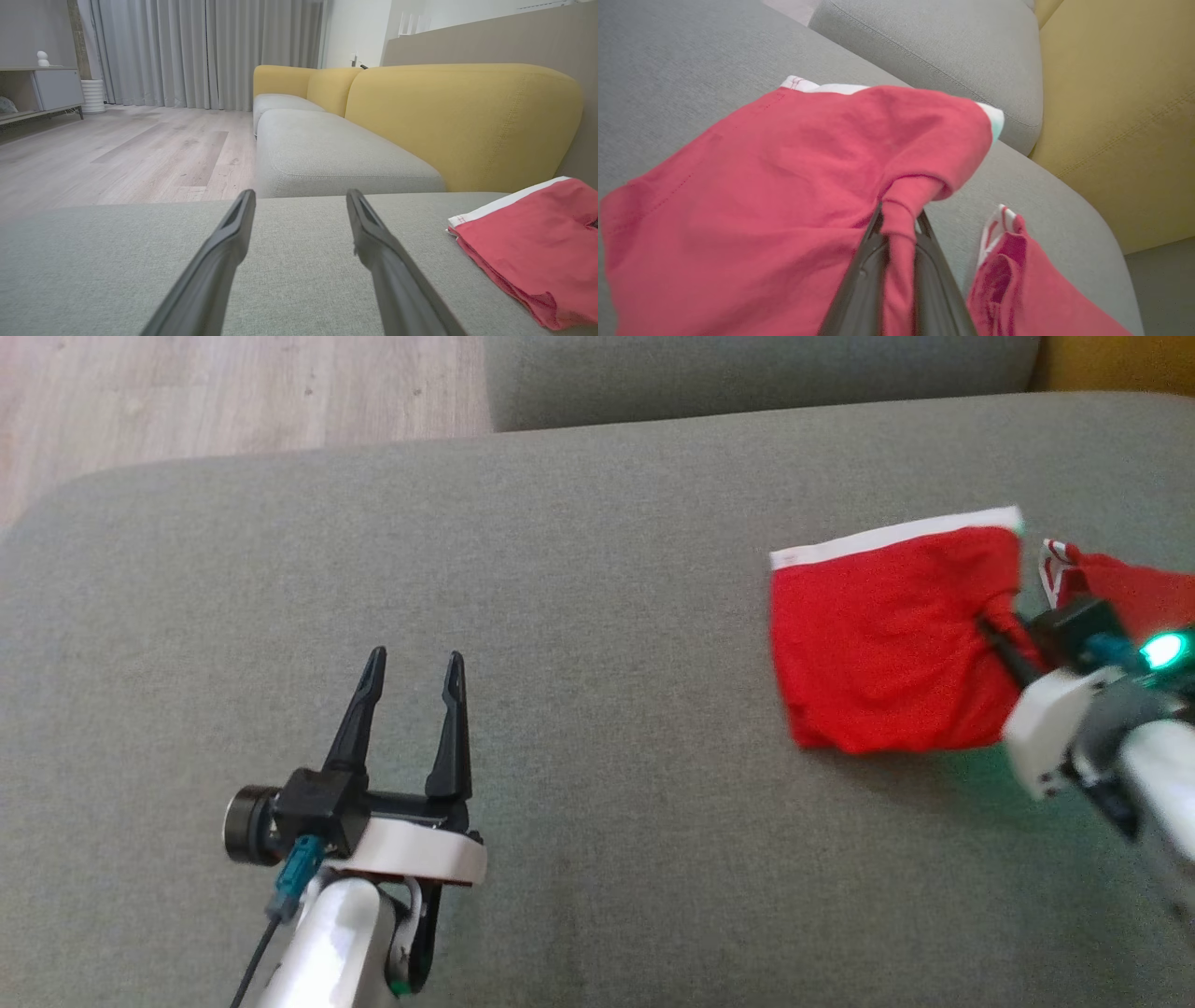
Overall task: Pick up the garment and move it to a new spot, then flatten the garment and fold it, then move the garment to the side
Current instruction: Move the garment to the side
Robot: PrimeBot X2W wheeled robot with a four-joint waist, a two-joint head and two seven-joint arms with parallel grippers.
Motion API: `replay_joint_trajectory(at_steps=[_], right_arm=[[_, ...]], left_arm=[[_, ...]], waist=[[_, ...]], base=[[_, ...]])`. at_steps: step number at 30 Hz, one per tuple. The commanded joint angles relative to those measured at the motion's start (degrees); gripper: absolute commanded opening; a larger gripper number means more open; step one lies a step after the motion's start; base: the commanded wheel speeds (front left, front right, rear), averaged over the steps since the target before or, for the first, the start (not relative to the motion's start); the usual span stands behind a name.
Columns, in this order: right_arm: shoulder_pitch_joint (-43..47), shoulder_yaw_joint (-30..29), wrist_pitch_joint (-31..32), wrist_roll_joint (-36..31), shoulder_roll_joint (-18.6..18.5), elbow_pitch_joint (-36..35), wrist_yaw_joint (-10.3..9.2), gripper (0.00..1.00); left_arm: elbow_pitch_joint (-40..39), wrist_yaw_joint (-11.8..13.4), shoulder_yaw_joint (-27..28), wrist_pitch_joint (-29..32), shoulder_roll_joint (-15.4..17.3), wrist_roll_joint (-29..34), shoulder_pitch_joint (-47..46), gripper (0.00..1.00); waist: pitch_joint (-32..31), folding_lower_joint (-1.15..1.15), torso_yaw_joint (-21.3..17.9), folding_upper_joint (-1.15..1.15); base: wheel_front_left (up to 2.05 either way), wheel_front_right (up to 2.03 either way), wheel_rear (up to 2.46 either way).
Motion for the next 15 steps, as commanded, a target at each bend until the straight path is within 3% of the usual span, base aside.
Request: replay_joint_trajectory(at_steps=[1, 2, 9, 15], right_arm=[[-0.1, 2.2, 1.8, 2.2, -5.1, -4.9, -0.04, 0.00], [-0.1, 2.2, 1.8, 2.2, -5.1, -4.9, -0.04, 0.00], [1.2, 4.5, 7.2, 7.1, -18.9, -12.3, -0.04, 0.00], [1.6, 2.3, 9.7, 7.6, -26.6, -9.8, -0.04, 0.00]], left_arm=[[-2.1, 0.2, 2.1, -0.5, 0.4, 0.1, -1.3, 1.00], [-2.1, 0.2, 2.1, -0.5, 0.4, 0.1, -1.3, 1.00], [-2.4, -0.2, 2.4, -0.5, 0.4, 0.5, -2.4, 1.00], [-2.4, -0.8, 2.5, -0.5, 0.4, 0.9, -3.6, 1.00]], waist=[[0.7, 0.00, -0.4, 0.00], [0.7, 0.00, -0.4, 0.00], [3.0, 0.00, -0.3, 0.00], [5.9, 0.00, 0.5, 0.00]], base=[[0.00, 0.00, 0.00], [0.00, 0.00, 0.00], [0.00, 0.00, 0.00], [0.00, 0.00, 0.00]])
